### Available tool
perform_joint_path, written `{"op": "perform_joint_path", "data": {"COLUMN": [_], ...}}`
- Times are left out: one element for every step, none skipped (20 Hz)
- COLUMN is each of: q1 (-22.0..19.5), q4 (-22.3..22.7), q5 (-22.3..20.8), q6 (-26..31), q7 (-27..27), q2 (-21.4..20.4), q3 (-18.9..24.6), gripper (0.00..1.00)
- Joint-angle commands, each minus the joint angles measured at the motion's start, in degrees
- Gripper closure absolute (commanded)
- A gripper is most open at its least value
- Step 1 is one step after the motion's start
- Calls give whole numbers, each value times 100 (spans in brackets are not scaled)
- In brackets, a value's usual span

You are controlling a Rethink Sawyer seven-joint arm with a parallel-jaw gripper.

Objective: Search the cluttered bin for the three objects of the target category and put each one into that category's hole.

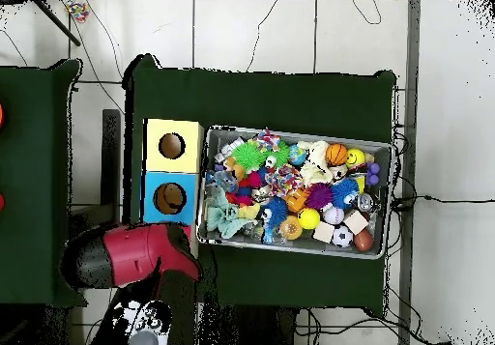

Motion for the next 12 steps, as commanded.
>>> {"op": "perform_joint_path", "data": {"q1": [-250, -335, -393, -489, -569, -649, -715, -782, -823, -834, -832, -818], "q4": [-440, -438, -438, -418, -387, -357, -319, -282, -251, -230, -227, -232], "q5": [-6, 15, 12, 15, 20, 24, 25, 26, 21, 14, 2, -22], "q6": [-643, -749, -862, -919, -990, -1062, -1100, -1139, -1145, -1147, -1130, -1114], "q7": [1036, 1003, 965, 877, 799, 721, 661, 600, 566, 571, 592, 620], "q2": [1461, 1558, 1621, 1646, 1658, 1671, 1659, 1646, 1625, 1609, 1596, 1584], "q3": [129, 164, 174, 239, 310, 380, 441, 502, 538, 541, 526, 498], "gripper": [100, 100, 100, 100, 100, 100, 100, 100, 100, 100, 100, 100]}}
